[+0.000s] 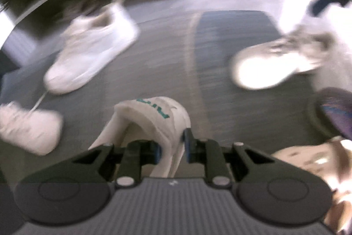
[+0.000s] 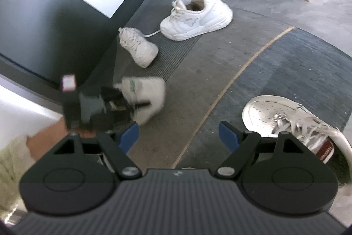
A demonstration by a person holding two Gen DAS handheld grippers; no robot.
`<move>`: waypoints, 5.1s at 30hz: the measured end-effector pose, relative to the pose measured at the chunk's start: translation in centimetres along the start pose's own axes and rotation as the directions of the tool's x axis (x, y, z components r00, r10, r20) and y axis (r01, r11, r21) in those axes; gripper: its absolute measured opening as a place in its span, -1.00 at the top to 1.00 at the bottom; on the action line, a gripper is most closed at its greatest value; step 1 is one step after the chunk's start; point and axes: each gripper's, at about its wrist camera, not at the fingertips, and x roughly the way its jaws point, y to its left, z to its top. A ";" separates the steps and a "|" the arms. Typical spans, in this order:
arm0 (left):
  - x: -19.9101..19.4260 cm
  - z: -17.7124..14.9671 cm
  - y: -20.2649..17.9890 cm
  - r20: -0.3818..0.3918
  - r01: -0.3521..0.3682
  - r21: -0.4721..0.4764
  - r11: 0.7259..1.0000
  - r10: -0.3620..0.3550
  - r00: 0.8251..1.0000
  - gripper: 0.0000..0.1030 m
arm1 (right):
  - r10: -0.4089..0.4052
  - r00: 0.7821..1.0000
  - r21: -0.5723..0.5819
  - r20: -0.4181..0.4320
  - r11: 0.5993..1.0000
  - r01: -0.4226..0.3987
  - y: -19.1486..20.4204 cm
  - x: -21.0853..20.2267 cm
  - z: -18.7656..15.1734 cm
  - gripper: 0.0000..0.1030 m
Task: Organize scattered shoes
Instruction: 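Carry the sneaker toward the right gripper, set it down, open the left gripper, then grasp the set-down sneaker by its heel with the right gripper and lift, then lower the sneaker beside the first sneaker and open the right gripper, then move the left gripper to a third white sneaker and close on its heel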
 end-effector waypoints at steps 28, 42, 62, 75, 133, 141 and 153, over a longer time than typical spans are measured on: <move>-8.1 -6.3 -2.0 0.219 -0.142 -0.519 0.843 0.291 0.931 -0.93 | -0.222 0.965 -0.156 -0.142 0.967 0.200 2.8 3.4 0.6 -0.59; -12.7 -10.8 -1.2 -0.034 -0.274 -0.786 0.554 0.404 0.914 -0.99 | -0.300 0.912 -0.551 -0.280 0.828 0.103 9.5 8.5 4.3 -0.58; -16.1 -9.0 -11.8 -0.175 -0.428 -0.771 0.471 0.489 0.854 -0.99 | -0.367 0.878 -0.951 -0.307 0.151 -0.269 8.8 27.7 -2.3 0.33; -14.0 -9.4 -10.2 -0.119 -0.329 -0.856 0.400 0.466 0.877 -0.99 | -0.284 0.892 -0.868 -0.351 0.456 -0.197 6.6 23.3 -1.9 0.63; -5.1 -4.3 -6.1 0.104 -0.256 -0.718 0.648 0.462 0.881 -0.99 | -0.099 0.995 -0.336 -0.031 0.938 0.083 -9.9 -3.1 -10.1 -0.59; 5.1 9.9 0.7 0.153 -0.349 -0.561 0.751 0.508 0.848 -0.99 | 0.019 0.991 -0.310 0.130 0.950 0.023 -10.7 -8.8 -8.8 -0.59; 20.1 24.4 13.1 -0.080 -0.489 -0.545 0.681 0.538 0.839 -0.77 | 0.076 0.970 -0.082 0.233 0.995 -0.058 -23.0 -15.4 -4.3 -0.60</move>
